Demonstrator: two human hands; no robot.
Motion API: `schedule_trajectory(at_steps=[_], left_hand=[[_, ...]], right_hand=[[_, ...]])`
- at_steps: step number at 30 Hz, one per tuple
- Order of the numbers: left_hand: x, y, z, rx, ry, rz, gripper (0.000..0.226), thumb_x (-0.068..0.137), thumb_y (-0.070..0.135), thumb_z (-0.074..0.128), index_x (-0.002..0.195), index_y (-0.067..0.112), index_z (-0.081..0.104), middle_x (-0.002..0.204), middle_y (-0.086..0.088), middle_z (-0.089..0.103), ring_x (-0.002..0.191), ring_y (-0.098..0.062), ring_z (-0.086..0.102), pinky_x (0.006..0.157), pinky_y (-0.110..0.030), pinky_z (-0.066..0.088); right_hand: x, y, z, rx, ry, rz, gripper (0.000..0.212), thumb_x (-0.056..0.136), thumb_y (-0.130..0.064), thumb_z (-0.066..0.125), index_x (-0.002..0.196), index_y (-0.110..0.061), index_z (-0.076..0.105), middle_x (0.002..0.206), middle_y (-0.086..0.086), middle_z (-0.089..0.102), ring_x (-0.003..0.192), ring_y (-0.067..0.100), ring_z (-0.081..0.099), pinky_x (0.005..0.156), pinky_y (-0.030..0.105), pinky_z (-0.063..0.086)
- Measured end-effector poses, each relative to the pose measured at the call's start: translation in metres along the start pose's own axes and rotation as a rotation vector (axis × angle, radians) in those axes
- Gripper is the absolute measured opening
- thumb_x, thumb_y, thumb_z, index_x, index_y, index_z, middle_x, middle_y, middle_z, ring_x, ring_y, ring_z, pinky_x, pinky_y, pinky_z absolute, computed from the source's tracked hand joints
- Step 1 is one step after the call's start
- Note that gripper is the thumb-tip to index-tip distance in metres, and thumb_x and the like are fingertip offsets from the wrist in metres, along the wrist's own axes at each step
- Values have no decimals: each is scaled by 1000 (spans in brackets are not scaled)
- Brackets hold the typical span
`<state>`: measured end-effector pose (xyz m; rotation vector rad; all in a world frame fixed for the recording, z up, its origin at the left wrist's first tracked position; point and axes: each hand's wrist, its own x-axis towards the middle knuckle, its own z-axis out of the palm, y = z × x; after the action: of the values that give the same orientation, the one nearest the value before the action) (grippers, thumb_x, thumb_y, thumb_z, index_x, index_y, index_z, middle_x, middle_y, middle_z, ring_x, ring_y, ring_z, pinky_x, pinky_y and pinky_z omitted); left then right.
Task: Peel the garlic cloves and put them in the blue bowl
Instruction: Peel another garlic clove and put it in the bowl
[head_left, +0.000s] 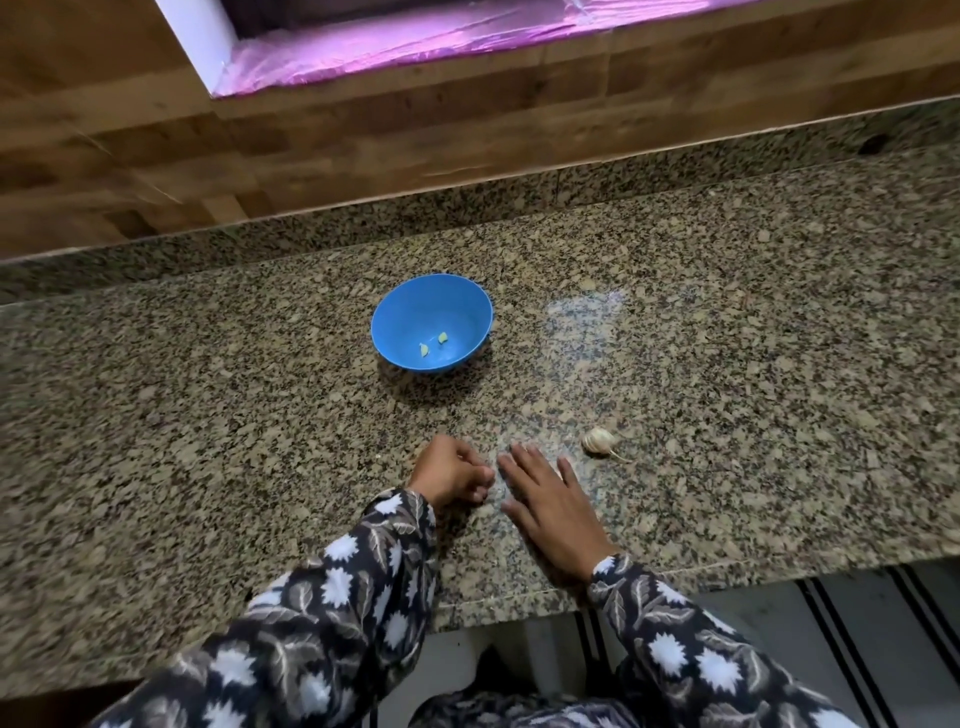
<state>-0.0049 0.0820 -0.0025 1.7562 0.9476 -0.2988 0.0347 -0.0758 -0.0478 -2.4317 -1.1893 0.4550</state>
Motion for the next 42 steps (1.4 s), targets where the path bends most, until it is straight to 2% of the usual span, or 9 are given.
schedule_trajectory(at_steps=[9,11,13,15,17,25,31,37,42], left_hand=[[1,9,14,561,148,144,10,82,15,70,86,7,66,91,-5,69,83,-19,64,78,-32,53],[-2,-2,8,347,86,106,9,82,13,69,85,5,66,90,-6,68,79,-18,65,72,-29,54],[-10,-10,-5,-177,-66,-53,13,81,5,67,90,-4,66,93,-16,68,79,-21,68,68,-27,57],[-21,-13,-12,-607,-201,-146,20,78,-4,64,96,-11,65,101,-23,68,86,-26,69,71,-28,58],[-31,-12,-13,-764,-297,-142,26,72,-7,63,97,-10,66,104,-25,67,91,-28,69,72,-28,58],[-37,-15,-11,-771,-197,-27,30,72,6,67,99,-8,64,87,-20,69,71,-22,68,63,-26,58],[-39,-20,5,-687,-24,83,19,79,9,69,93,-3,70,90,-20,70,73,-24,66,64,-23,57],[-37,-19,13,-538,51,221,12,77,2,72,88,-2,71,89,-18,71,68,-19,66,63,-22,56],[-32,-21,13,-467,83,230,8,78,0,69,83,6,70,82,-13,71,70,-20,63,65,-25,55]], right_hand=[[0,5,10,-11,3,2,56,95,-49,17,147,-31,3,149,-16,-11,138,1,-13,109,29,-20],[1,3,3,188,13,14,49,98,-42,27,145,-33,16,149,-18,3,138,-2,-2,112,27,-11],[3,3,-4,454,76,40,42,97,-32,40,139,-33,35,144,-17,29,134,0,24,114,27,15],[3,3,-9,595,133,31,38,93,-22,52,130,-31,50,131,-11,53,117,1,50,101,23,40],[4,0,-11,665,180,4,34,88,-14,59,120,-27,60,118,-8,63,105,-4,57,92,14,44],[7,-12,-23,769,274,-41,24,78,-11,70,96,-28,68,89,-15,67,82,2,64,71,15,51],[9,-15,-20,771,317,55,17,76,-7,72,92,-14,72,85,-3,71,77,1,65,70,15,52],[11,-12,-14,677,358,163,9,80,-11,69,87,-12,74,76,-13,69,70,-4,63,68,17,52],[8,-18,-26,1196,174,277,8,83,-3,63,82,-5,71,68,6,70,57,12,63,50,19,50]])
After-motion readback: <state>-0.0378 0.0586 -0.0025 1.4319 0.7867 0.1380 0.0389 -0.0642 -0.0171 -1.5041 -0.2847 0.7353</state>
